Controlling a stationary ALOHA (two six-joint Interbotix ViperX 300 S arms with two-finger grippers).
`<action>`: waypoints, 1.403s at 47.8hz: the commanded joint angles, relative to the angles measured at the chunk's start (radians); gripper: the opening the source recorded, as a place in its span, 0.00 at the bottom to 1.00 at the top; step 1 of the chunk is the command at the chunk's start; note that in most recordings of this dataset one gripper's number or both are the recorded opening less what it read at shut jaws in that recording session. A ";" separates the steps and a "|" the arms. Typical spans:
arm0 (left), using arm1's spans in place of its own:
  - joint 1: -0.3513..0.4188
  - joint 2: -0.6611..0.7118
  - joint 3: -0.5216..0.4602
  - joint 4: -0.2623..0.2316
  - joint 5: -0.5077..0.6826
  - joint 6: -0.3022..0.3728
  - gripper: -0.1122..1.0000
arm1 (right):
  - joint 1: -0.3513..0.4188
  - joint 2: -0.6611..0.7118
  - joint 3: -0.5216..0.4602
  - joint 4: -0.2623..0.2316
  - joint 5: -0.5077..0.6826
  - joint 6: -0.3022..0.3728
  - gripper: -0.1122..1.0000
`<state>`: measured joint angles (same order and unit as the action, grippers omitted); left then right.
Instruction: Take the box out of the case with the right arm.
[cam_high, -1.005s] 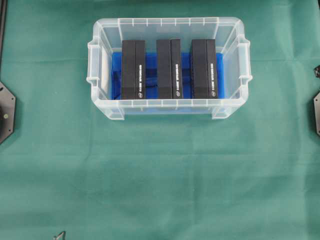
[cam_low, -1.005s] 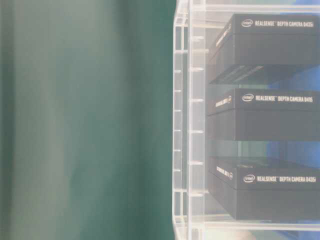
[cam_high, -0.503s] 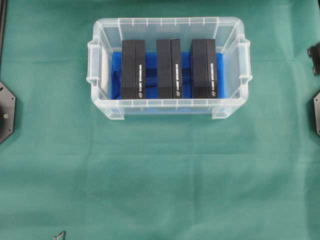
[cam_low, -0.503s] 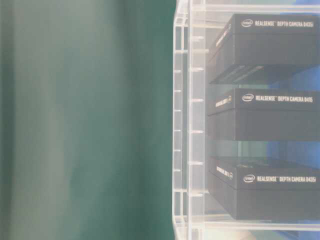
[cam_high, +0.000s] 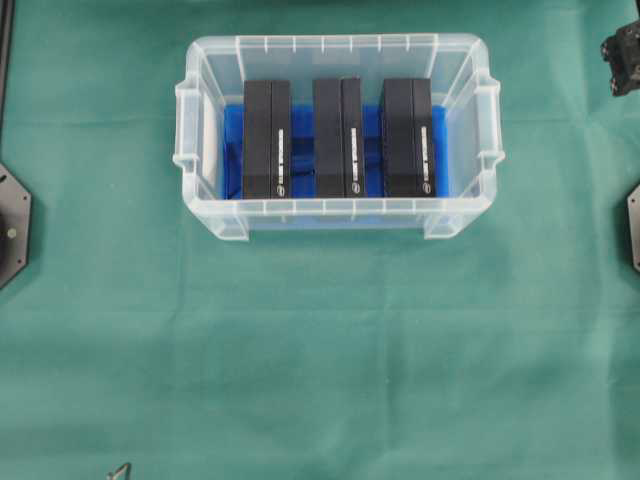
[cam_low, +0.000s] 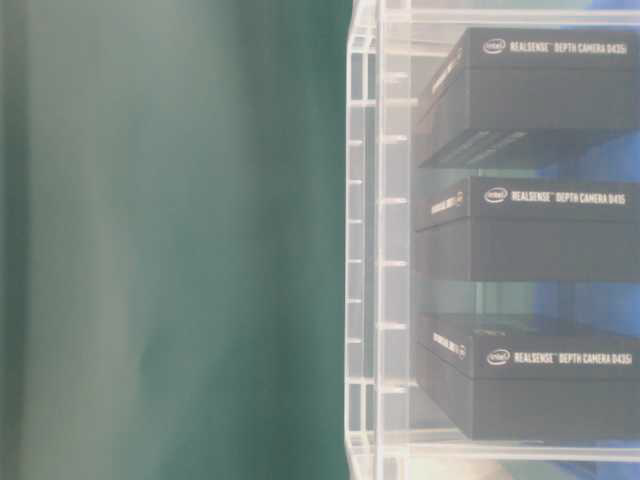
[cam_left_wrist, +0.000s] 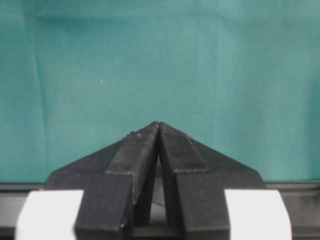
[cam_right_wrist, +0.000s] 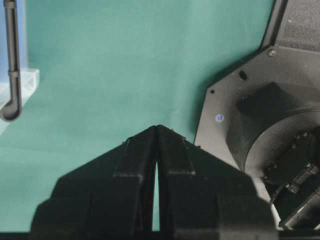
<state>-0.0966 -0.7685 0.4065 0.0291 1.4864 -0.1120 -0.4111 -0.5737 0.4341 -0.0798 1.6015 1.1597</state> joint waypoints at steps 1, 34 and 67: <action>-0.002 0.005 -0.026 0.000 -0.006 0.000 0.10 | -0.003 -0.003 -0.014 0.002 -0.006 0.002 0.10; -0.002 0.002 -0.026 0.000 -0.006 0.000 0.10 | -0.003 -0.003 0.009 -0.011 0.003 0.061 0.87; -0.002 0.005 -0.026 0.000 -0.006 0.000 0.10 | -0.003 -0.003 0.011 -0.011 0.002 0.067 0.94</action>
<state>-0.0966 -0.7685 0.4065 0.0291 1.4864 -0.1120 -0.4126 -0.5737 0.4556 -0.0890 1.6015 1.2257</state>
